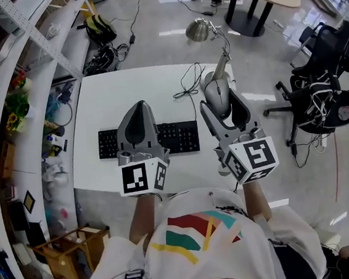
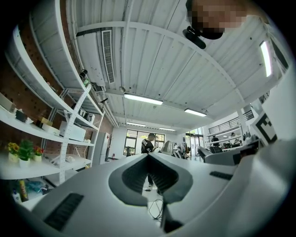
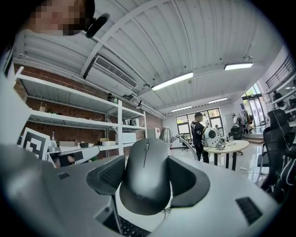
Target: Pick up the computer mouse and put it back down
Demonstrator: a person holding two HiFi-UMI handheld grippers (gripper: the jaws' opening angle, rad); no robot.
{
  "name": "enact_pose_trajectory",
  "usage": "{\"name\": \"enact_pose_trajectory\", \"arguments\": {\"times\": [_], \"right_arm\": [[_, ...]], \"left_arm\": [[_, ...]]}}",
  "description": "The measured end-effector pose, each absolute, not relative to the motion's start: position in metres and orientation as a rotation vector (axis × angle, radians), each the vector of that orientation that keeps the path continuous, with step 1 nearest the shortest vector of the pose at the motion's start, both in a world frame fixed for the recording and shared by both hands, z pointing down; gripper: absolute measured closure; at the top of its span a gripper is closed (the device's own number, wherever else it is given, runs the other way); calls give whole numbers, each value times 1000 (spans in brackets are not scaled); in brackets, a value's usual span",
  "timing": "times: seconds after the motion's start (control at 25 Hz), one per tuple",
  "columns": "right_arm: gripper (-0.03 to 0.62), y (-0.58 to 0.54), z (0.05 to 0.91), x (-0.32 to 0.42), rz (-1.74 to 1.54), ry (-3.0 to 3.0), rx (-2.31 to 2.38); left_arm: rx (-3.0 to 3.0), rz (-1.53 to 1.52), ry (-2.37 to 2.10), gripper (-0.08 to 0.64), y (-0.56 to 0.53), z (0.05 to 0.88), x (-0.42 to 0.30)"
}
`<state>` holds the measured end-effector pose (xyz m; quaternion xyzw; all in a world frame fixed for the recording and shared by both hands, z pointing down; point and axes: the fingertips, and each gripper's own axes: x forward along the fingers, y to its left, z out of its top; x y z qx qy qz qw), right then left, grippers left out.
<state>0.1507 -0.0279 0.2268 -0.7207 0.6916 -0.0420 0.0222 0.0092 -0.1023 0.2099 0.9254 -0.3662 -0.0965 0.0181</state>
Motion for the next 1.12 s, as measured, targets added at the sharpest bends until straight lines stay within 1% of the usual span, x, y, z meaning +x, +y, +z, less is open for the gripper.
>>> {"name": "enact_pose_trajectory", "arguments": {"times": [0.28, 0.6, 0.84, 1.12], "right_arm": [[293, -52, 247, 118, -192, 2269, -2156], [293, -80, 295, 50, -327, 2593, -1900], [293, -110, 350, -24, -461, 2854, -1642], [293, -107, 432, -119, -587, 3204, -1324]], "left_arm": [[2799, -247, -1266, 517, -121, 232, -32], [2641, -121, -1500, 515, -127, 277, -93], [2478, -52, -1693, 517, -136, 315, -165], [2268, 26, -1848, 517, -133, 361, -231]]}}
